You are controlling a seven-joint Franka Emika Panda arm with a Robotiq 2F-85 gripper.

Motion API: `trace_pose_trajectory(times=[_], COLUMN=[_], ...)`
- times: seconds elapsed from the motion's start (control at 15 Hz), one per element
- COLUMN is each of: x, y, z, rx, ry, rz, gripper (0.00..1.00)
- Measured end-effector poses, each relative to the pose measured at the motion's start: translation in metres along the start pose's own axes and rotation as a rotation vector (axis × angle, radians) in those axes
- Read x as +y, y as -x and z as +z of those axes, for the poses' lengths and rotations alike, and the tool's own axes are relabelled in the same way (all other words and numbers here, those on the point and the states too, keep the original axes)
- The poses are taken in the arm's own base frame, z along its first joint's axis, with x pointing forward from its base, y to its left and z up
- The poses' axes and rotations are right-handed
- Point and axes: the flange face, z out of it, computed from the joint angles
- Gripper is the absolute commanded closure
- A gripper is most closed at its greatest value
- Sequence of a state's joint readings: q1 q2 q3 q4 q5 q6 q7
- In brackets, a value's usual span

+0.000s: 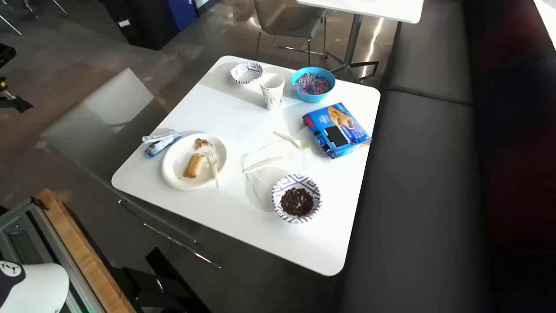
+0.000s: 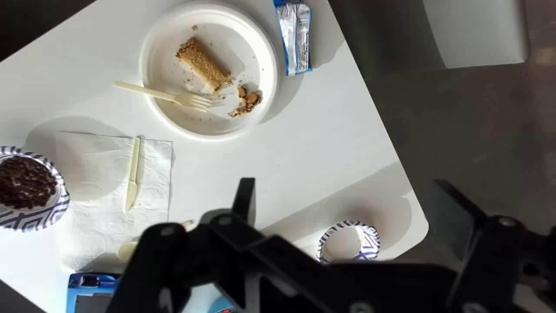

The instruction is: Use the fork to cut a piece of the brown object

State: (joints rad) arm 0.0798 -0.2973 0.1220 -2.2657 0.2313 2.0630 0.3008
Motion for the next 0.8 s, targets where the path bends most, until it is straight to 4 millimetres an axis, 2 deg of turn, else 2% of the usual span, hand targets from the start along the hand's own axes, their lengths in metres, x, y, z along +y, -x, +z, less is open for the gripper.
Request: trace_pose_trajectory(times=[0.8], x=[-0.0005], y=[0.0002], z=[0.0005], rx=[-0.003], ry=[0.001], rz=[-0.025], gripper=[0.0])
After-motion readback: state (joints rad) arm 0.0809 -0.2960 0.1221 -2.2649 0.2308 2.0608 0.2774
